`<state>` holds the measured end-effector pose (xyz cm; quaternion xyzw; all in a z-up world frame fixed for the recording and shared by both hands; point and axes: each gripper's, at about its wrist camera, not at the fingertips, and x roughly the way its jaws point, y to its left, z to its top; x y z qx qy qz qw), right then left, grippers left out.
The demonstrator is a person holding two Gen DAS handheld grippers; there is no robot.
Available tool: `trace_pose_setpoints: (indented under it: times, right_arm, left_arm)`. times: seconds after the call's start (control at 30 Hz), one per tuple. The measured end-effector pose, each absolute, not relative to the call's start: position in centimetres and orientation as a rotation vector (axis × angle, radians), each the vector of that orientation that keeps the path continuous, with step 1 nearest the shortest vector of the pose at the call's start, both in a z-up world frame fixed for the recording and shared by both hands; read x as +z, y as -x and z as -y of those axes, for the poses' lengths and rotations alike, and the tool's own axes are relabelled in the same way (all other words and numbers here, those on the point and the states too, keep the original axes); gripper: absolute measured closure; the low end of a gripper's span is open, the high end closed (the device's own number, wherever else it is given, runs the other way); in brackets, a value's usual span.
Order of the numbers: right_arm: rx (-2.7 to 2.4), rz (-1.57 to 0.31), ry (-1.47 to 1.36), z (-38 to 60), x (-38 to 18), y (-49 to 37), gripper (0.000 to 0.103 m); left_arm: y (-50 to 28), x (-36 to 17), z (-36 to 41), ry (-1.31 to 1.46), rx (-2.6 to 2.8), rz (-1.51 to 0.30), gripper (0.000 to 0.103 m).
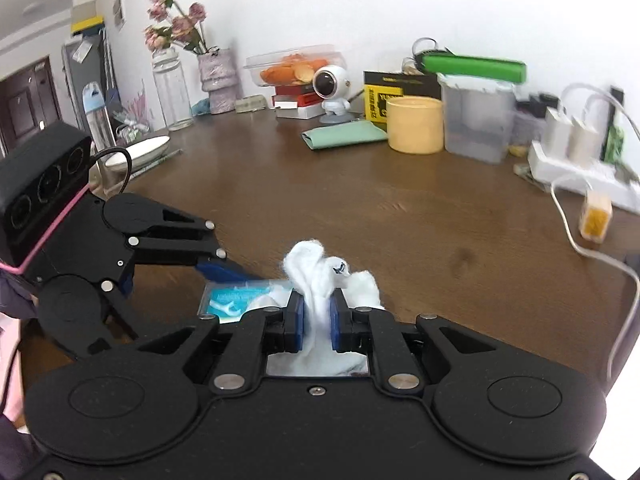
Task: Clean container
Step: 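Scrub the box lid and edge with the wipe in the right gripper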
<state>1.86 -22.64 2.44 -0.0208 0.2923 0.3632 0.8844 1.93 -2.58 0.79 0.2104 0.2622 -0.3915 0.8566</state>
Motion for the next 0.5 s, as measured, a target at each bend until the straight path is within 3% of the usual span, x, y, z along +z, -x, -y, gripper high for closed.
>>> trace_pose_setpoints:
  times: [0.5]
  right_arm:
    - [0.695,-0.612,0.02,23.0,2.5,-2.5,0.089]
  left_arm:
    - [-4.2,0.7,2.6,-0.48,-0.829,-0.52,0.046]
